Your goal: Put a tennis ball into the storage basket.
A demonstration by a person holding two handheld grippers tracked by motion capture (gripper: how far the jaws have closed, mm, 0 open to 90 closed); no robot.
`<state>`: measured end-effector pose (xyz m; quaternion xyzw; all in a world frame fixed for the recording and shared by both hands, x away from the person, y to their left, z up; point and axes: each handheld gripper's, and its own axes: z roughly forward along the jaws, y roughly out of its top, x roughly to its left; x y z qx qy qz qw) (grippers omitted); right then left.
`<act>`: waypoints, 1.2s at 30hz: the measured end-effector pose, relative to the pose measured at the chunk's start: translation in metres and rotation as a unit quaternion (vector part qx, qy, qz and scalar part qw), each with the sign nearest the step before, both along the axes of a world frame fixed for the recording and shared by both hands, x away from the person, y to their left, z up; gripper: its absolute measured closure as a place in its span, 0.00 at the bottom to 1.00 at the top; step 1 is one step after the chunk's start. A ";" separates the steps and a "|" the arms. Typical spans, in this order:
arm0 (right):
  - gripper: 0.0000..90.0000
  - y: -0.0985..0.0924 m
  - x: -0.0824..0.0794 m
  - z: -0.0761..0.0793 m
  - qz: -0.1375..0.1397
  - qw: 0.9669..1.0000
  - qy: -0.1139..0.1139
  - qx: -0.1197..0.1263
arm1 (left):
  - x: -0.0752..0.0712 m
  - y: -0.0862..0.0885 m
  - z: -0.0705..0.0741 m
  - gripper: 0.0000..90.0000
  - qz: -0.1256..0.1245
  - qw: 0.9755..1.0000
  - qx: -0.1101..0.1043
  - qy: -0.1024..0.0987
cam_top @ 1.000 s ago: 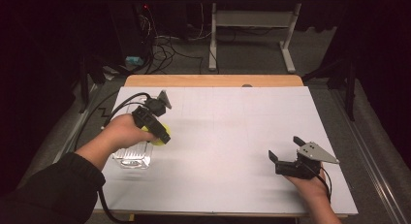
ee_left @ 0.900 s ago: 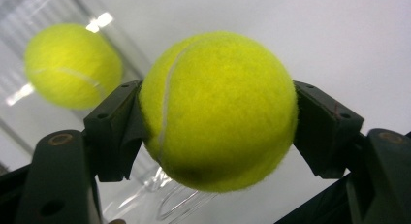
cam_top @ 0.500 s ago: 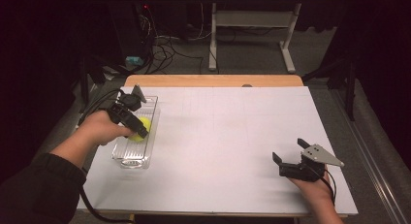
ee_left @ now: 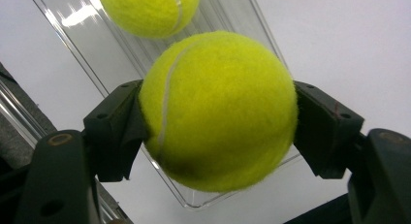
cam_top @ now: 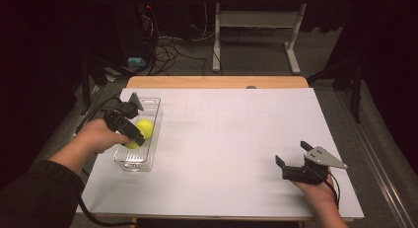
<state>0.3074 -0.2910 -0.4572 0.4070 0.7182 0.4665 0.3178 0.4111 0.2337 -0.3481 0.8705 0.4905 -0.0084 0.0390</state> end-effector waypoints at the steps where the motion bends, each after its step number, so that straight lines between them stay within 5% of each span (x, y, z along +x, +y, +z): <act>1: 0.00 0.000 0.000 0.000 0.001 1.000 -0.001 -0.002 | 0.000 0.000 -0.003 0.30 0.001 1.000 -0.001 0.001; 13: 0.00 0.002 0.000 -0.001 0.003 1.000 0.003 0.004 | 0.001 0.000 -0.021 0.29 0.001 1.000 0.004 0.007; 17: 0.00 0.002 0.000 -0.001 0.003 1.000 0.004 0.003 | 0.001 -0.002 -0.011 0.01 0.000 1.000 -0.008 -0.011; 24: 0.00 0.002 -0.001 0.000 0.003 1.000 0.002 0.004 | 0.001 -0.008 -0.003 0.01 -0.007 1.000 -0.007 -0.016; 36: 0.00 0.002 -0.002 0.000 0.003 1.000 0.002 0.006 | 0.002 -0.059 0.004 0.01 -0.049 0.998 -0.020 -0.031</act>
